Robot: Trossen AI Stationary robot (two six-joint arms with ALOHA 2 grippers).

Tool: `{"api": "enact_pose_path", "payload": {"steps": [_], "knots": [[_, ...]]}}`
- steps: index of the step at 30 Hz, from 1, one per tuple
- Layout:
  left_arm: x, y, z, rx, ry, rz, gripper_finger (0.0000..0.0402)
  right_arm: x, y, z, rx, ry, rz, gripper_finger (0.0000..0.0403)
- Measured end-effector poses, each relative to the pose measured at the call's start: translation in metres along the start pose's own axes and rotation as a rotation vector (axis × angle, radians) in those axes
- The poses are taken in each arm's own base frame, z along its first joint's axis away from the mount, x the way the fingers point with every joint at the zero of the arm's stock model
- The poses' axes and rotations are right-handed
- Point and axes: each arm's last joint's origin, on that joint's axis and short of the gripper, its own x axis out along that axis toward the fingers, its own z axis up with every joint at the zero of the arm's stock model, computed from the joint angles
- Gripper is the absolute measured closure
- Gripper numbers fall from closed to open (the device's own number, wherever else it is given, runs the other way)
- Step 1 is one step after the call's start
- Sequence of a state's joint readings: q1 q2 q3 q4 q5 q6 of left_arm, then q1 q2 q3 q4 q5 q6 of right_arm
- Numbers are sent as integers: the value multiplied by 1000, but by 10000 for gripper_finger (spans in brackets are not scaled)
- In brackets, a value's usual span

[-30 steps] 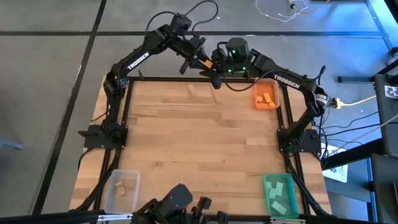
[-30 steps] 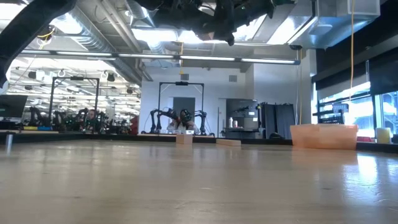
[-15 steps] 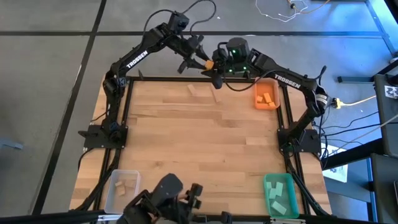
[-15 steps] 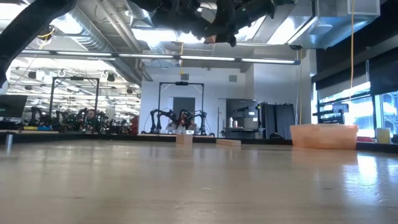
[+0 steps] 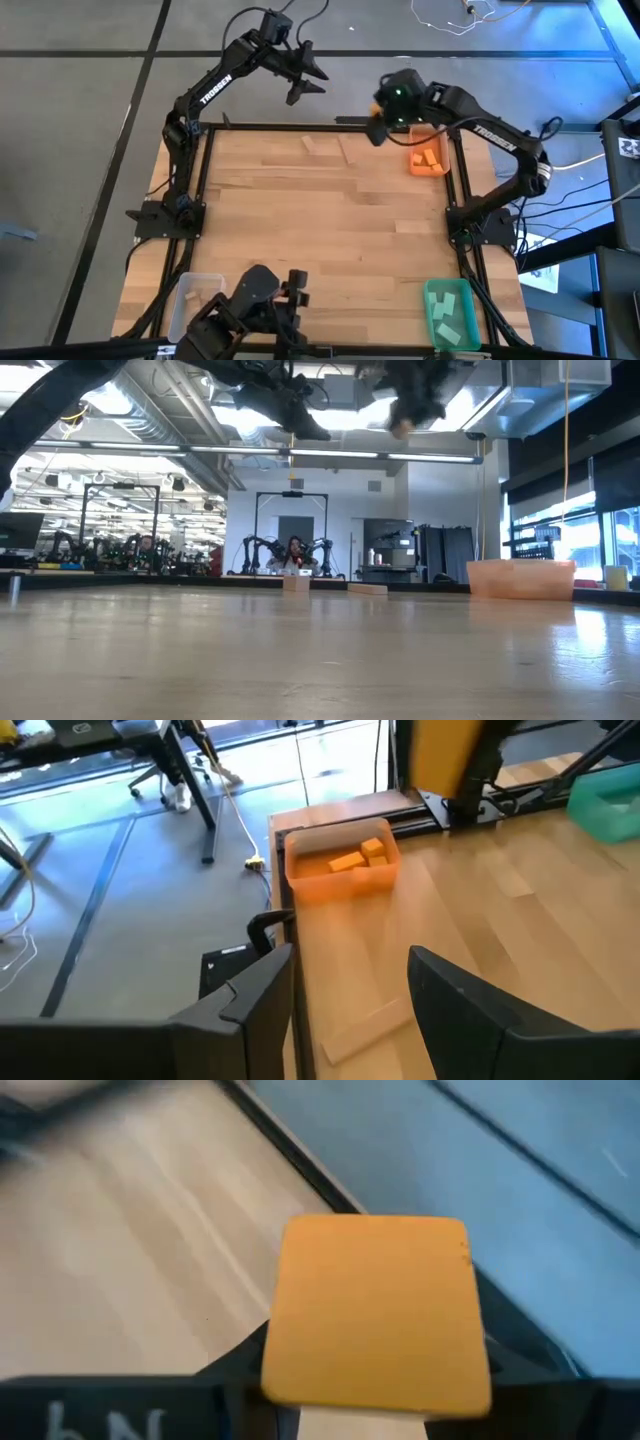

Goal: Sort & place blocks by color
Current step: Put the orange block into the orange bin

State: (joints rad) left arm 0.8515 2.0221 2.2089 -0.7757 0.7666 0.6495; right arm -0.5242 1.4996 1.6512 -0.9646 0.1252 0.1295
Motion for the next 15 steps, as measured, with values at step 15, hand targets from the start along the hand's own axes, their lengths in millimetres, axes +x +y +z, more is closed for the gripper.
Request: {"api": "enact_pose_path", "payload": {"steps": [15], "knots": [[3, -3, 2, 21, -4, -11, 215, 18, -76, -84, 476, 590, -541, 266]]}}
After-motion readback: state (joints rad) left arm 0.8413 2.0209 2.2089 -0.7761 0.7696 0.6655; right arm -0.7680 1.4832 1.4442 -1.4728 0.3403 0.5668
